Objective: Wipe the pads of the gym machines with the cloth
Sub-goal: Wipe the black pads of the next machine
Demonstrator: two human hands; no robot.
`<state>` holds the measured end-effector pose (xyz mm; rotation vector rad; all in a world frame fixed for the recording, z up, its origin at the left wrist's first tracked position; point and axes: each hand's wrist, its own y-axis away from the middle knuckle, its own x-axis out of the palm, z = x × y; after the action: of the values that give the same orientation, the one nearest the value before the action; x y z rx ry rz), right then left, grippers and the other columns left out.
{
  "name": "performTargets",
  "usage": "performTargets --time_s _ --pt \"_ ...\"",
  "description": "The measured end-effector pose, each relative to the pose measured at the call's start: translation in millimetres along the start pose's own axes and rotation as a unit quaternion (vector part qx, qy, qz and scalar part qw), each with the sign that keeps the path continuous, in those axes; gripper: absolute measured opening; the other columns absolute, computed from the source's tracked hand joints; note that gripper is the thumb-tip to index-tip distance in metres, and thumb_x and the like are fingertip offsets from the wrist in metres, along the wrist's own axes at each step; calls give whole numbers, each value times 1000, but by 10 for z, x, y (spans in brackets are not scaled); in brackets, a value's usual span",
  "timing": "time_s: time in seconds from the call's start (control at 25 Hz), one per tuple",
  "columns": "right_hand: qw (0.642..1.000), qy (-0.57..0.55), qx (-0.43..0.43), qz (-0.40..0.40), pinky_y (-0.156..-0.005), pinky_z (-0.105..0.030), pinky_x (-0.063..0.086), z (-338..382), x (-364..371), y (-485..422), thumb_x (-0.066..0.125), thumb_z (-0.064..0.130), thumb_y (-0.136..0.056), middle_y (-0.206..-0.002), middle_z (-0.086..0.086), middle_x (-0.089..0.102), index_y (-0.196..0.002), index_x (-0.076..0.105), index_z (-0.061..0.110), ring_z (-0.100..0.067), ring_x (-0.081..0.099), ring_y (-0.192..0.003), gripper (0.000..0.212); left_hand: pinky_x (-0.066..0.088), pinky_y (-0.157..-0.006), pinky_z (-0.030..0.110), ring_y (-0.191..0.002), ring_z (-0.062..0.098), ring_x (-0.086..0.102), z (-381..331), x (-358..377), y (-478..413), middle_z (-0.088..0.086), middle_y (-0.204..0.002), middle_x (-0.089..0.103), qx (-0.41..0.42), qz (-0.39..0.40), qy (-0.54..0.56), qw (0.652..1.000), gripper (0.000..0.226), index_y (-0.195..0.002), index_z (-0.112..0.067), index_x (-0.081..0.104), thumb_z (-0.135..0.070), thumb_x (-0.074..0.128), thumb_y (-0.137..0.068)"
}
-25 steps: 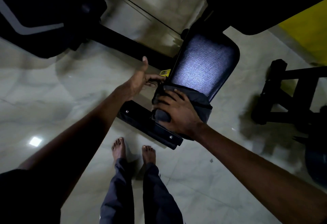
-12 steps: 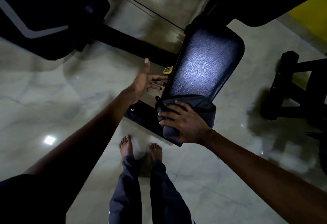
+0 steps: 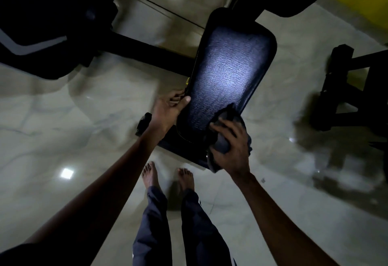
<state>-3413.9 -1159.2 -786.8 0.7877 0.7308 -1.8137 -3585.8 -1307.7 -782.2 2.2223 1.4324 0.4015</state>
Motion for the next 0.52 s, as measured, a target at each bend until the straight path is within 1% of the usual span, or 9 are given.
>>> performTargets --time_s 0.04,0.12,0.2,0.24,0.32,0.4,0.52 --pt "998 -36 43 -42 -108 -53 40 26 9 -54 80 16 -66 -131 -3 59 -120 71 18 -28 54 -126 54 53 -89 19 -90 1 67 18 6 21 4 -104 71 12 -1 -12 1000 27 -119 -7 67 -17 67 -93" --pt "986 -79 106 -102 -114 -45 37 57 11 -181 75 13 -72 -140 -4 53 -127 67 14 -23 49 -133 56 53 -96 25 -99 7 68 47 -43 1 7 -113 72 15 0 -21 1000 37 -125 -6 65 -16 71 -90" --pt "976 -111 145 -120 -116 -29 33 32 -22 -343 72 9 -76 -150 -5 45 -136 59 13 -19 42 -141 62 53 -99 36 -103 12 69 58 -74 -31 4 -113 73 18 -1 -47 999 41 -126 -10 66 -23 74 -88" --pt "971 -123 161 -124 -115 -21 31 5 -47 -435 70 8 -77 -154 -5 41 -141 55 13 -16 38 -144 66 53 -99 39 -102 13 70 50 -74 -27 3 -113 73 22 -6 -62 998 41 -126 -11 66 -24 74 -88" --pt "959 -141 200 -139 -112 -12 27 -78 -116 -615 66 15 -80 -159 -1 36 -149 46 15 -10 32 -147 71 53 -98 35 -101 7 69 22 -21 19 1 -115 72 49 -15 -88 995 39 -129 -13 64 -18 70 -91" --pt "946 -165 238 -148 -111 -9 26 -157 -168 -715 63 25 -81 -159 4 38 -151 42 20 -6 32 -147 73 52 -98 30 -104 1 67 1 34 58 0 -121 70 83 -38 -125 988 40 -133 -15 61 -17 66 -93" --pt "933 -195 279 -118 -108 -11 33 -160 -152 -558 64 35 -80 -152 15 46 -152 40 32 -1 41 -140 76 49 -103 28 -114 -2 61 23 72 86 0 -131 64 96 -55 -148 983 42 -136 -13 58 -21 63 -95"
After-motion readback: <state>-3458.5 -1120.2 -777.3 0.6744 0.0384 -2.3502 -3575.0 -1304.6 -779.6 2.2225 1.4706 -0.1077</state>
